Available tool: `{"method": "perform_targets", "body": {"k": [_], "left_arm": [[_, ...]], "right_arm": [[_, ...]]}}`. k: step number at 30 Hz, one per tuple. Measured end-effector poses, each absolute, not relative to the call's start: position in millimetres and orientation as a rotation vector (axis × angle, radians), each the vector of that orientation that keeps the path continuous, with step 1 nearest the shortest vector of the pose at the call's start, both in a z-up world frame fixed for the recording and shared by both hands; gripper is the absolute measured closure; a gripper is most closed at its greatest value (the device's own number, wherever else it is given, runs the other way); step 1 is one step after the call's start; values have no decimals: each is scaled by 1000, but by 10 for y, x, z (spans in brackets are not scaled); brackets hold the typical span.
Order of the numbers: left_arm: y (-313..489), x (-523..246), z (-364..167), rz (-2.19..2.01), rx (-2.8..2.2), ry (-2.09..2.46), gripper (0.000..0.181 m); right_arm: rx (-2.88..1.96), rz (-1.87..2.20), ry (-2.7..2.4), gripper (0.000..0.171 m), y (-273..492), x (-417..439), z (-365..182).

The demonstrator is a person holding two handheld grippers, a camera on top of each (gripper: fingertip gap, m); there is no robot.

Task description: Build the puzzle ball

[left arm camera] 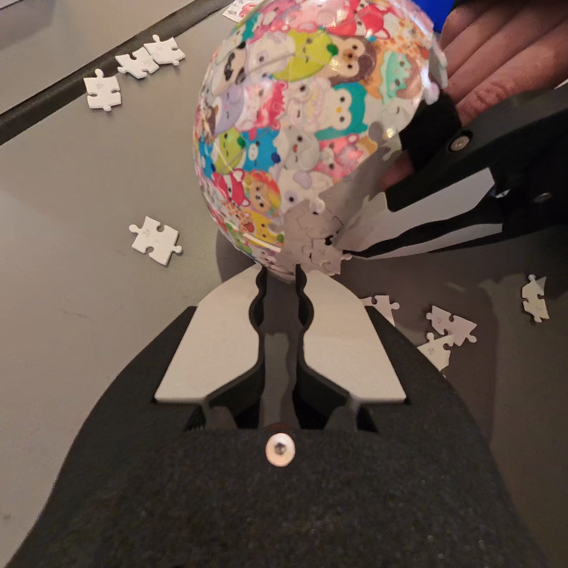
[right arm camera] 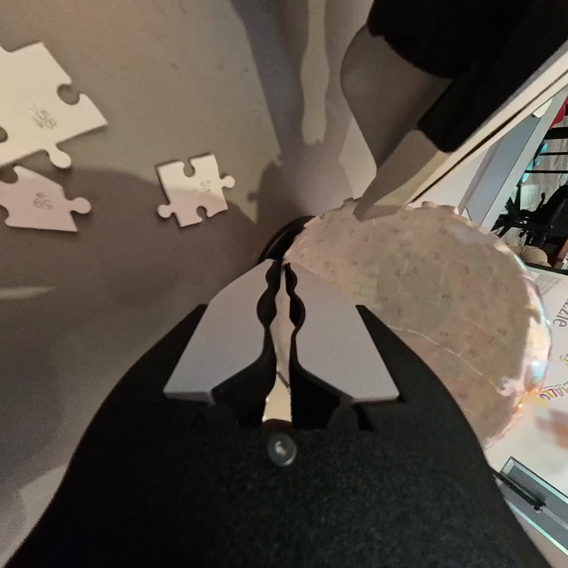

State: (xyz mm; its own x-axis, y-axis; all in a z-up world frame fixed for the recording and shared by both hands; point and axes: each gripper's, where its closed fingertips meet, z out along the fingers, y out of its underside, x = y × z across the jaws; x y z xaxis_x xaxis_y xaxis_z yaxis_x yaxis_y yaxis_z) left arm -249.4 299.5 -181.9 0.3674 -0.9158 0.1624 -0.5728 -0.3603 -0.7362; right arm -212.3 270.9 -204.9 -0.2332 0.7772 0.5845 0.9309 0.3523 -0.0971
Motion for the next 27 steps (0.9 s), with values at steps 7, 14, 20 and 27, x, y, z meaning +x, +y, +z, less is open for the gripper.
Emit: {"method": "perform_targets", "body": {"k": [7, 14, 20, 27], "left_arm": [[2980, -2489, -1818, -773, -2052, 1290, 164], [2982, -2489, -1820, -763, -2049, 1294, 164], [2977, -2487, -1821, -765, -2049, 1294, 164], [2969, -2485, -1820, -759, -2048, 1295, 163]], "right_arm": [[-1542, -334, -2080, 168, 2686, -2121, -2051], [-1589, -354, -2099, 168, 2673, -2086, -2047], [-1582, -328, -2093, 168, 2662, -2097, -2045], [-1590, -295, -2077, 168, 2659, -2104, -2046]]}}
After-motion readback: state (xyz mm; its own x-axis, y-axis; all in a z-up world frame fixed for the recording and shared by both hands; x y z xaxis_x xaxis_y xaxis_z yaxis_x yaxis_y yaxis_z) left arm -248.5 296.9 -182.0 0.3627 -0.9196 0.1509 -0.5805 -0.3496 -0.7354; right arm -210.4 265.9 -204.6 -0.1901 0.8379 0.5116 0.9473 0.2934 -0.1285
